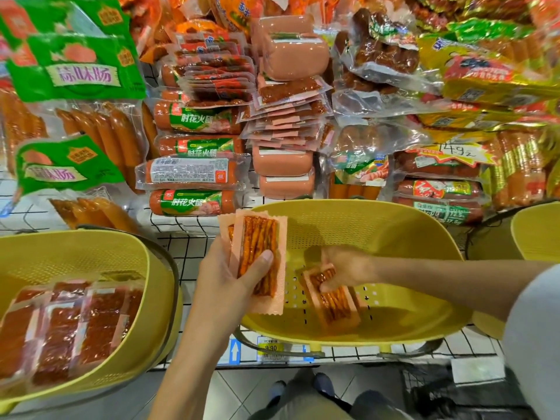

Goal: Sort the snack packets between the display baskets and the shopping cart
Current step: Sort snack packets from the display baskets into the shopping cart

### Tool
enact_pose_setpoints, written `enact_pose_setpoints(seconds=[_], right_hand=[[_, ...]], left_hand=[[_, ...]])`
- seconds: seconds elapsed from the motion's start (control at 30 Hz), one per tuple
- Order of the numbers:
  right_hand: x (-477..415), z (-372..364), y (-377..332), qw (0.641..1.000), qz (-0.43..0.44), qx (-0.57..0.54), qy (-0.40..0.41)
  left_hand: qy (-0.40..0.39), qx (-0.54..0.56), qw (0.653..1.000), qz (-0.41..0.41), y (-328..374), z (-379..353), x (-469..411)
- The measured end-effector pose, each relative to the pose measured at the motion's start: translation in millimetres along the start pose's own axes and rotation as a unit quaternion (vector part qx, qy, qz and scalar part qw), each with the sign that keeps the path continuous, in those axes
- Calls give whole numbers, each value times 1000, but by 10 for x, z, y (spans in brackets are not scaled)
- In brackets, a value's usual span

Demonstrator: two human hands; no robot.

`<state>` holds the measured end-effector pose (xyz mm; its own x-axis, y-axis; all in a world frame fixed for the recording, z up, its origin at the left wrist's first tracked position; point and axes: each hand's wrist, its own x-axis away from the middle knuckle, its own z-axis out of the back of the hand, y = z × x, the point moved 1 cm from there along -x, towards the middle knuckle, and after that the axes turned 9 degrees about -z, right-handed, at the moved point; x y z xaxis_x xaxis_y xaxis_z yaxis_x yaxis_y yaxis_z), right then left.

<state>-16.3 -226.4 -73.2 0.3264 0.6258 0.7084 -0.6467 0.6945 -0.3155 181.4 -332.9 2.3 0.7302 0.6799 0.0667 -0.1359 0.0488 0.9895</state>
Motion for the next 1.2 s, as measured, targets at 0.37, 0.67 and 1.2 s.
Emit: enact_pose_setpoints(seconds=[0.37,0.67,1.2], right_hand=[[627,492,-750,904,161,-347,191],[540,147,-837,841,178,-454,235],[-62,-462,-190,973,-128,189,17]], left_hand=[[-77,71,994,-17,54,-38,-36],[-63,30,998,5,36,79,15],[0,32,999,44,-17,225,48]])
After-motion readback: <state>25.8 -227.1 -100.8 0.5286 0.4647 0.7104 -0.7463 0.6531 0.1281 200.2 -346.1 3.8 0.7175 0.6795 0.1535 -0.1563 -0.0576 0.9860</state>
